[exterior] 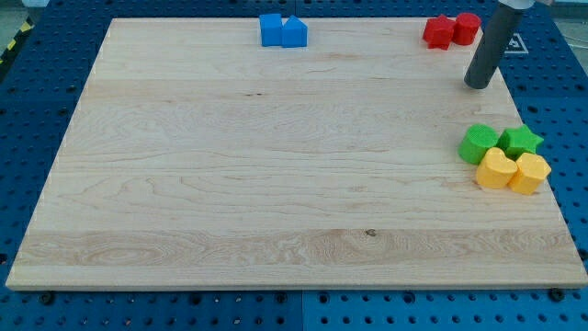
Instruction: Push the group of yellow blocks slightly to the left side of the board
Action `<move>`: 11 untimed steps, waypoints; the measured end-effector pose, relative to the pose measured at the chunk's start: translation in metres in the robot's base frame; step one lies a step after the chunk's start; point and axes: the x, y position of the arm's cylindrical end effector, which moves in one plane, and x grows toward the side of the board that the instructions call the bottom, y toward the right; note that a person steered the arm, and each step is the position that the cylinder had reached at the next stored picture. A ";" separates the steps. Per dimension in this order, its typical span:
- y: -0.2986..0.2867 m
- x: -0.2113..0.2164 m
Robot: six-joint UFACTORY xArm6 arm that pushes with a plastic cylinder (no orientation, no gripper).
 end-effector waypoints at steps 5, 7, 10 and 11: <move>0.065 0.022; 0.088 0.082; 0.092 0.161; 0.080 0.163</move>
